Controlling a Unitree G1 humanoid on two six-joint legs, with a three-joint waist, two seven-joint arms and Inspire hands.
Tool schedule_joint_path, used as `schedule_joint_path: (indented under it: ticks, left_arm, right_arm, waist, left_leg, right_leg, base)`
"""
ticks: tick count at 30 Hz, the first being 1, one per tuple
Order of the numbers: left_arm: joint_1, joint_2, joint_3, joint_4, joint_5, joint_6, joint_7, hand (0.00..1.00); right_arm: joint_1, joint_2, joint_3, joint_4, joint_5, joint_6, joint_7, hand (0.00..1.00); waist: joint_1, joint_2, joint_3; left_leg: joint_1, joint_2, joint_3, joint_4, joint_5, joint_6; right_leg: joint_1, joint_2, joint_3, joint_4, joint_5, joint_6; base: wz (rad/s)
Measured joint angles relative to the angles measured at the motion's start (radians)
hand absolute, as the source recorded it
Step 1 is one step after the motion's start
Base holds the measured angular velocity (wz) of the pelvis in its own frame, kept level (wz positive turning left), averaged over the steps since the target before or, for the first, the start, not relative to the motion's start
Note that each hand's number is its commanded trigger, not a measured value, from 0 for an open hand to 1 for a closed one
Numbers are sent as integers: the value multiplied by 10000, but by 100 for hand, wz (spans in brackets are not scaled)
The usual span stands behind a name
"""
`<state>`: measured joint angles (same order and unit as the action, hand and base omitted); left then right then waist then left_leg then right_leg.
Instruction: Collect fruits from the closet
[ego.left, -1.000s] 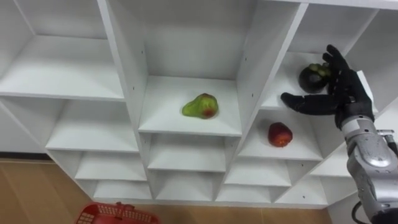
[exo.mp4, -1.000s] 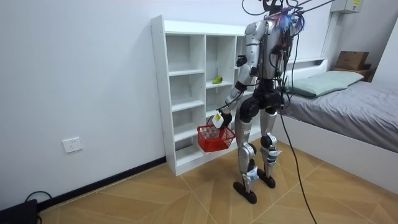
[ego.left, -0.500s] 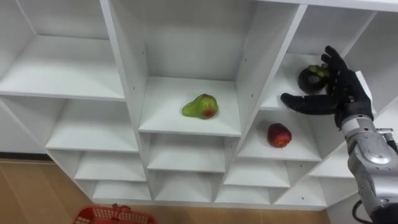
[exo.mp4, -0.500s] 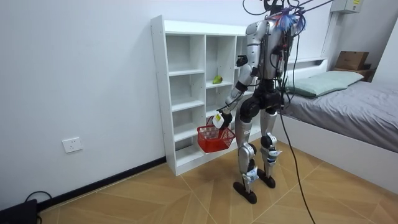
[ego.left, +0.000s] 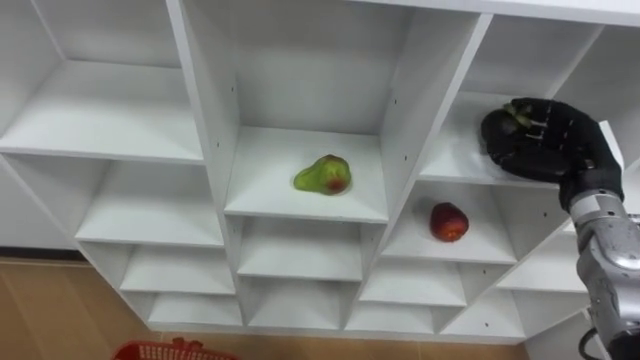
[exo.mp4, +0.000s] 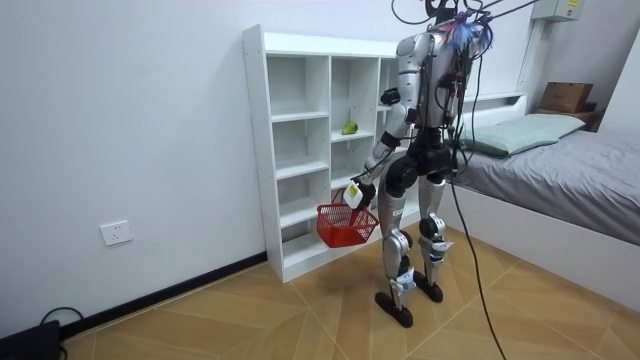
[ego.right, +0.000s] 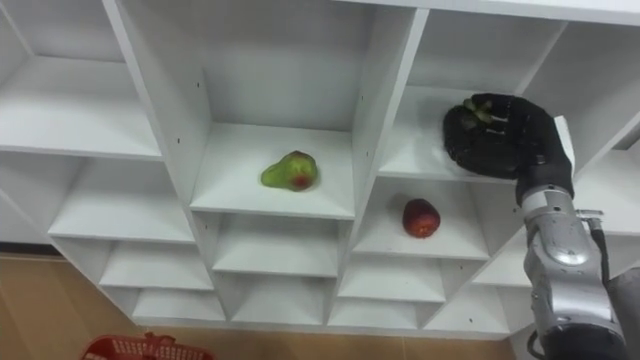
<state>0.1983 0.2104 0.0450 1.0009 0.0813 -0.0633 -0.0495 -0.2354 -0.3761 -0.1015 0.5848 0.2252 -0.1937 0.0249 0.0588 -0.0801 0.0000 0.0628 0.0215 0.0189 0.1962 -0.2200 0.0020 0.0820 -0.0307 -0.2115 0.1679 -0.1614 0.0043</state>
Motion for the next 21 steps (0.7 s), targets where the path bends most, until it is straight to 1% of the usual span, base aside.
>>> schedule_joint_path:
  ticks: [4, 9, 17, 21]
  left_arm:
    - [-29, 0, -8, 0, 1, 0, -2, 100]
    - [-38, 5, -7, 0, 0, 1, 0, 100]
    - [-46, 18, -24, 0, -3, 1, -6, 100]
    - [-47, 26, -87, 0, -11, 1, 2, 100]
  right_arm:
    - [0, 0, 20, 40, 0, 3, 0, 100]
    - [-2, 3, 51, 44, 12, -41, 35, 100]
    - [-1, 3, 131, 33, 13, -43, 107, 100]
    - [4, 4, 225, 23, 18, -50, 98, 100]
  waist:
    - [4, 10, 10]
    - [19, 66, 47]
    - [0, 72, 46]
    - [-15, 82, 33]
  left_leg:
    - [6, 0, -4, 21, 0, 0]
    - [9, 0, -8, 19, 0, 0]
    - [3, -1, -13, -2, 0, 0]
    - [12, -1, -12, 17, 0, 0]
  right_leg:
    - [0, -1, -6, -5, 0, 0]
    - [-1, -2, -18, -11, 0, 0]
    - [4, -1, -27, -3, 0, 0]
    - [12, -1, -33, 5, 1, -1]
  base:
    - [0]
    - [0]
    - [0]
    - [0]
